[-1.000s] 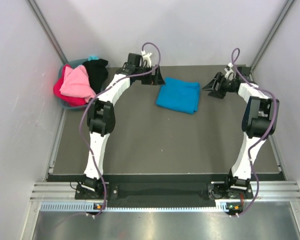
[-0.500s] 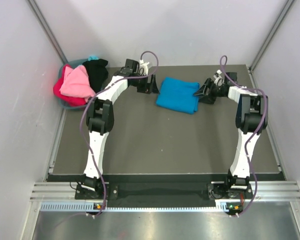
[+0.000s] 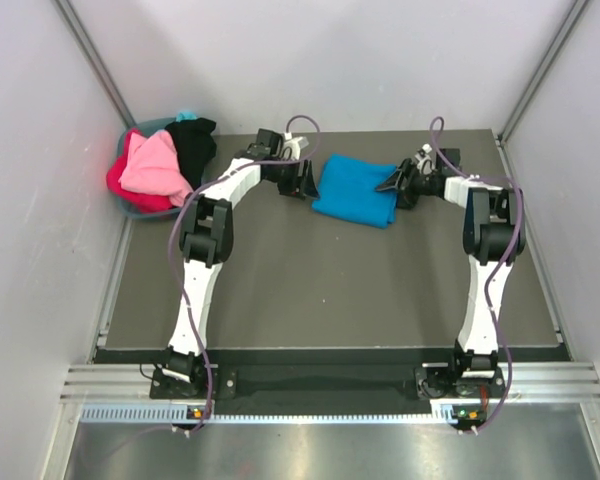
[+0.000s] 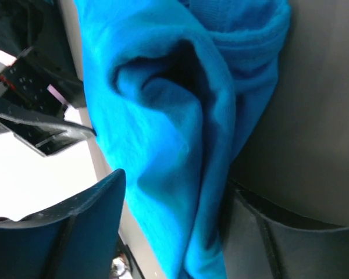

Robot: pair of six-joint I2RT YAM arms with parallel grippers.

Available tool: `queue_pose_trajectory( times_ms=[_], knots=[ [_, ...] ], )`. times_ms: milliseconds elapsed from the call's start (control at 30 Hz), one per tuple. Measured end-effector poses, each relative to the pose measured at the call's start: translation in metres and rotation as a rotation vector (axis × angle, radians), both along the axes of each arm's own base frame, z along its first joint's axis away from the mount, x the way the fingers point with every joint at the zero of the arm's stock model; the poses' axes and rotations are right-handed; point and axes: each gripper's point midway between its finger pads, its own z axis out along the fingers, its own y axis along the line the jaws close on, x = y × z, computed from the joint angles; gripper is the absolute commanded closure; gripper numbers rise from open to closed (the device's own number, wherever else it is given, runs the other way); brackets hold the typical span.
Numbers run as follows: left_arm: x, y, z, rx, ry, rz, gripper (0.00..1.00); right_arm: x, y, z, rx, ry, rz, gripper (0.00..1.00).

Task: Fold and stack the t-shirts
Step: Neatly place the folded tshirt to the corner

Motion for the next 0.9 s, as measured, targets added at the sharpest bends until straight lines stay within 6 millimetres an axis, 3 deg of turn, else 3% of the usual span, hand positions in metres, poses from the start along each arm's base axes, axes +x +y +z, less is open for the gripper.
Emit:
queue_pose_trajectory(
  times_ms=[133, 367, 567, 800, 900],
  knots=[
    [-0.006, -0.009, -0.001, -0.012, 0.007, -0.024, 0.32, -0.001, 0.011, -0.010, 0.002, 0.015, 0.011, 0.77],
    [-0.023, -0.020, 0.001, -0.036, 0.039, -0.057, 0.25, -0.006, 0.018, -0.018, -0.040, 0.001, 0.067, 0.99],
    [-0.039, 0.006, 0.005, -0.022, 0.110, -0.025, 0.25, -0.018, -0.003, -0.018, -0.136, -0.033, 0.143, 1.00],
    [-0.035, 0.074, 0.028, 0.034, 0.104, 0.056, 0.25, -0.053, -0.063, -0.018, -0.273, -0.042, 0.235, 1.00],
    [-0.035, 0.093, 0.036, 0.112, 0.066, 0.095, 0.25, -0.071, -0.083, -0.016, -0.345, -0.044, 0.291, 1.00]
  ],
)
